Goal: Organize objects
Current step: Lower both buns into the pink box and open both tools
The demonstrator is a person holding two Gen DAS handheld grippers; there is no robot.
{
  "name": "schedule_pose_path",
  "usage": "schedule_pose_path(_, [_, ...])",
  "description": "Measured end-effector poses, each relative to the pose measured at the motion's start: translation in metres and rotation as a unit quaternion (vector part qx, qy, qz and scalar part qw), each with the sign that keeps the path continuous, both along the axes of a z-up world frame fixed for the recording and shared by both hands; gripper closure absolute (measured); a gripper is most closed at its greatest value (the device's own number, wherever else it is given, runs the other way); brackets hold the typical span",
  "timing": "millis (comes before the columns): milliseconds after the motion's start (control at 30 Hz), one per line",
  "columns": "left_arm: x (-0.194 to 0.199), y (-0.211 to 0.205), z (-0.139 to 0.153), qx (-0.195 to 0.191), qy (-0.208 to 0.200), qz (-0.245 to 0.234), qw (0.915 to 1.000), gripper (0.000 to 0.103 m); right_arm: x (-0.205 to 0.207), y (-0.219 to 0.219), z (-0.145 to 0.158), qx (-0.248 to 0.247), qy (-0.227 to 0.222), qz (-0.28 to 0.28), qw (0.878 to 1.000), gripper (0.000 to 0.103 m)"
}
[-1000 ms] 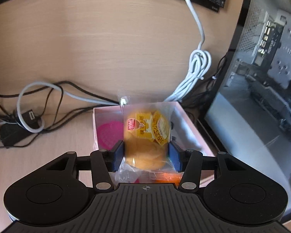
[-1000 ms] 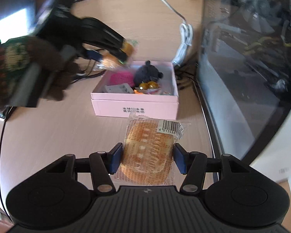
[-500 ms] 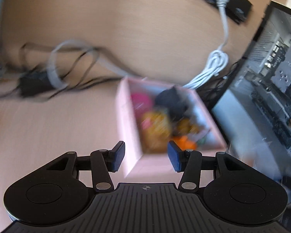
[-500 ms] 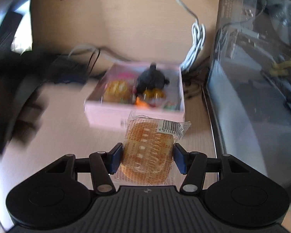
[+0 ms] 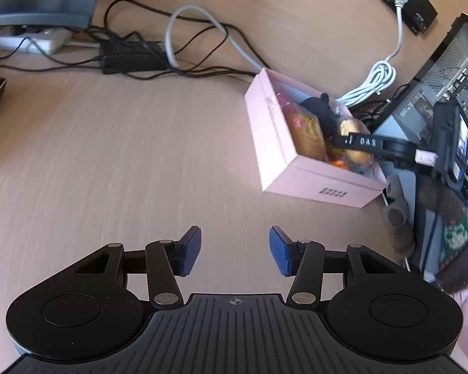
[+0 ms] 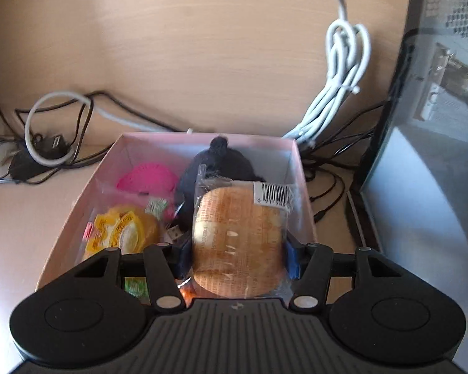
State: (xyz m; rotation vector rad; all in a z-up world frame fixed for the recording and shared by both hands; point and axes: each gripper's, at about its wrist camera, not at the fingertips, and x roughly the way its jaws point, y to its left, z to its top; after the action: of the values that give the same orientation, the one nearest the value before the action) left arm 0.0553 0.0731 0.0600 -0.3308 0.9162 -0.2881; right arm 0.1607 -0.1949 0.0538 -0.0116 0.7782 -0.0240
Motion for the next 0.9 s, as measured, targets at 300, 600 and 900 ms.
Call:
schedule_pose_path(300, [0.057, -0.058, 0.027, 0.001, -0.069, -0.046, 0.9966, 0.050, -0.103, -0.011, 0.029, 0.009, -0.089, 0.052, 0.995, 0.023])
schedule_pose_path(600, [0.109, -0.080, -0.005, 0.106, -0.013, 0.000, 0.9943, 0.028, -0.094, -0.021, -0.016, -0.065, -0.011, -0.009, 0.998, 0.059])
schedule_pose_path(900, [0.125, -0.030, -0.014, 0.124, -0.017, 0.080, 0.9889, 0.004, -0.057, -0.002, -0.016, -0.025, -0.009, 0.018, 0.999, 0.059])
